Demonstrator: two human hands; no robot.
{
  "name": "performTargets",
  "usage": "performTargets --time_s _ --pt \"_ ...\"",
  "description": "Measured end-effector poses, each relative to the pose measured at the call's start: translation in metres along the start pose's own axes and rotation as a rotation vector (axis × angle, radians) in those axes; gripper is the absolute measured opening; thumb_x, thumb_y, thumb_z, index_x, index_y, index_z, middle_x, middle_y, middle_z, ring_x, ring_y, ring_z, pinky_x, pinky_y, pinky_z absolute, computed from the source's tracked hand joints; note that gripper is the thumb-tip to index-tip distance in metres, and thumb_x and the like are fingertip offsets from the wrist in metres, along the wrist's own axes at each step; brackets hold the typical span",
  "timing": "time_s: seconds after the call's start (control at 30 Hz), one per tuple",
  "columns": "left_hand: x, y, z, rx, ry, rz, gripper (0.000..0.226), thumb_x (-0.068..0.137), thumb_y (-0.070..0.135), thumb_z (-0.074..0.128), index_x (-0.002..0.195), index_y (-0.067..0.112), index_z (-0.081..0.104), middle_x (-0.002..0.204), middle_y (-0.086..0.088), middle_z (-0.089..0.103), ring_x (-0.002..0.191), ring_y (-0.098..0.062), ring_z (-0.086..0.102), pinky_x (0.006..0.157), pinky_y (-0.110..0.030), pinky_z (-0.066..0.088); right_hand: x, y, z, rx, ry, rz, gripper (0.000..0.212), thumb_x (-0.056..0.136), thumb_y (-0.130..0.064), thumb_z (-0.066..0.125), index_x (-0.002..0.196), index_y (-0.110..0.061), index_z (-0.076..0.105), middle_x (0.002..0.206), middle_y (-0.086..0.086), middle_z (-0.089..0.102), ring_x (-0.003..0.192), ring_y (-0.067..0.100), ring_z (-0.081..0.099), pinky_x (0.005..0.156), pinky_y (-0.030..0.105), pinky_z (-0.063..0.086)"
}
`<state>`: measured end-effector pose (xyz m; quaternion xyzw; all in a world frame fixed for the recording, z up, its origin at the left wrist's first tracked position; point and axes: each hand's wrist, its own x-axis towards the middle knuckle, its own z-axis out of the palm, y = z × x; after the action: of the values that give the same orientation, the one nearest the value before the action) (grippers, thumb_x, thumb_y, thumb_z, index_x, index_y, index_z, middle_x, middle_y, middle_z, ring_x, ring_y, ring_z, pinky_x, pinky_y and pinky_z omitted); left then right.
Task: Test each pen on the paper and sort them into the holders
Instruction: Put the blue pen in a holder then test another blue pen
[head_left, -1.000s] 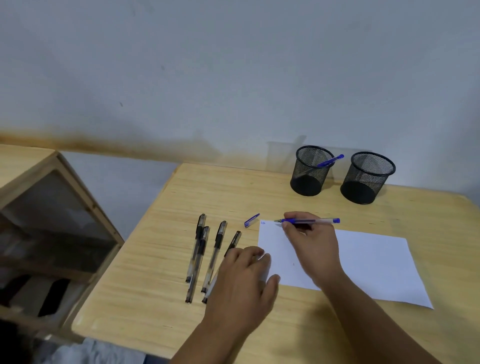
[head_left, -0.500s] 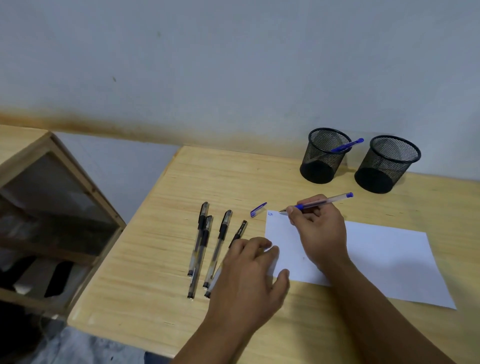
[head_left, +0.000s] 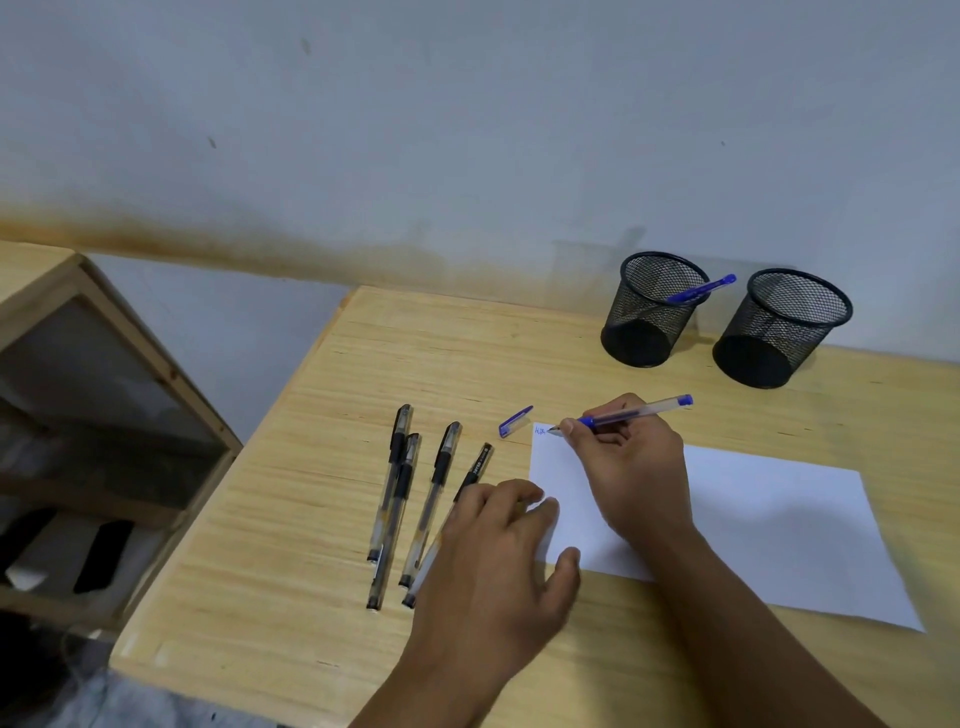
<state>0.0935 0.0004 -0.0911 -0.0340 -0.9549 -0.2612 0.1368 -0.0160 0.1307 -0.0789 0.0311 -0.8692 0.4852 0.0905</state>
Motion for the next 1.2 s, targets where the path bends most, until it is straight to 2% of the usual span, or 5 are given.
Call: performTargets --time_s 0.23,0.37,0.47,0.7,1.2 --pt "0.0004 0.0009 -0.0004 -0.001 -0.011 -0.013 0.04 0.085 0.052 0.053 0.113 0.027 0.067 0.119 0.013 0.057 0.115 -0.01 0.043 0.089 -0.032 0.048 -0.0016 0.0002 0.0008 -0.001 0.016 -0.038 0.013 0.086 -0.025 0.075 0.085 -0.017 0.065 0.066 -0.019 0.062 0.069 -0.011 0.063 0.056 0.002 0.044" --pt "0.0002 0.0018 -0.0013 0.005 -0.021 -0.016 0.042 0.086 0.053 0.05 0.116 0.028 0.065 0.121 0.014 0.056 0.117 -0.008 0.041 0.09 -0.03 0.047 -0.0014 0.0031 0.0024 -0.014 0.031 -0.065 0.015 0.085 -0.025 0.076 0.085 -0.014 0.065 0.066 -0.018 0.063 0.068 -0.006 0.064 0.06 0.011 0.048" --pt "0.0004 0.0015 -0.0013 -0.005 -0.021 -0.015 0.043 0.085 0.053 0.051 0.116 0.028 0.065 0.121 0.013 0.057 0.116 -0.01 0.043 0.09 -0.033 0.048 -0.0007 0.0033 0.0018 -0.014 0.013 -0.071 0.015 0.084 -0.023 0.077 0.086 -0.013 0.066 0.066 -0.016 0.063 0.063 0.001 0.065 0.06 0.011 0.048" --pt "0.0007 0.0014 -0.0014 0.001 -0.026 -0.016 0.043 0.085 0.053 0.05 0.117 0.028 0.065 0.121 0.013 0.056 0.116 -0.009 0.042 0.089 -0.031 0.048 0.0001 0.0039 0.0029 -0.018 0.018 -0.073 0.015 0.086 -0.024 0.075 0.086 -0.012 0.066 0.066 -0.016 0.064 0.062 -0.003 0.064 0.06 0.01 0.045" --pt "0.0006 0.0 0.0004 0.001 -0.009 -0.009 0.039 0.084 0.052 0.053 0.113 0.028 0.066 0.119 0.013 0.057 0.115 -0.01 0.044 0.089 -0.033 0.049 -0.0021 0.001 0.0027 -0.018 0.034 -0.068 0.015 0.086 -0.022 0.075 0.085 -0.013 0.064 0.066 -0.013 0.065 0.064 0.004 0.066 0.064 0.026 0.057"
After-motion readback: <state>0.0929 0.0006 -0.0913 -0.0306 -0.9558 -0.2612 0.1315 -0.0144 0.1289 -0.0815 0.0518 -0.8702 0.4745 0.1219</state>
